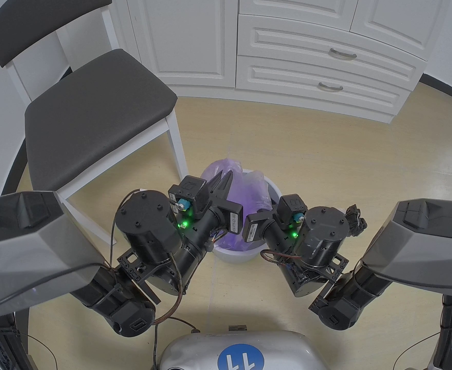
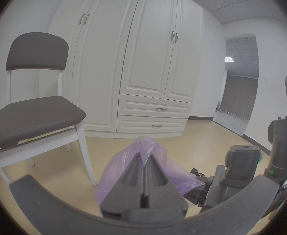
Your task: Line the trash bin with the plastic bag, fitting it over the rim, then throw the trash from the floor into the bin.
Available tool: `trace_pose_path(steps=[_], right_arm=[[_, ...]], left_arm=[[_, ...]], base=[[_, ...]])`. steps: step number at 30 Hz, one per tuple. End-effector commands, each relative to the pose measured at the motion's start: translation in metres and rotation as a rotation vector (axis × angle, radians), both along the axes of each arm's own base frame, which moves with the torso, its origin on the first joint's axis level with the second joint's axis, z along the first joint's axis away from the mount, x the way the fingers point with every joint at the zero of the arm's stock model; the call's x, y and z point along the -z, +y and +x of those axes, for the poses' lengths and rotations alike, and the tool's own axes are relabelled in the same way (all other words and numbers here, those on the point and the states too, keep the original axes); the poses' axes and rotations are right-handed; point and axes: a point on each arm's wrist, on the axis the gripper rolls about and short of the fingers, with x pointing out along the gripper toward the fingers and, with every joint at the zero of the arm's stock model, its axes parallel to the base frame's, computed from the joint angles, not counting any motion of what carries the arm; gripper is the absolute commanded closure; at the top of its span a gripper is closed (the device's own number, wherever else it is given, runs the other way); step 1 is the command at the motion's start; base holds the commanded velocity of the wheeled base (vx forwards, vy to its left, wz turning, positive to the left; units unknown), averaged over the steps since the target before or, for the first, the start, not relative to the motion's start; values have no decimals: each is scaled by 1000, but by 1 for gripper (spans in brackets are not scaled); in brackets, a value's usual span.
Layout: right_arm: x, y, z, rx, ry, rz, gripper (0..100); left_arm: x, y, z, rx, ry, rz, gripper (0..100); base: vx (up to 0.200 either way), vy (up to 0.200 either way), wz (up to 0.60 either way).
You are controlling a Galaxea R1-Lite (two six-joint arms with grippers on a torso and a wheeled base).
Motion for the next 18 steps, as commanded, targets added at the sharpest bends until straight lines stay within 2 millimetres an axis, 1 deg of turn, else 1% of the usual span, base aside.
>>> trace_pose_path(steps=[1,7,12,15,18], right_arm=[[6,0,4,2,-1,0,100],[7,-10,15,36,-5,-11,100],[9,-28,26,97,-12,-81,100],[10,-34,28,117,-11,-107,100],[13,-41,28,133,0,-146,100]], left_arm=[[3,-1,1,-1,6,6,100],[7,-7,7,1,3,-2,100],[11,-16,12,18,17,-45,100],[12,-23,16,26,17,-69,100],[18,-26,18,30,30,-75,100]], base=[[0,0,0],[0,0,0],[0,0,0],[0,0,0],[0,0,0]])
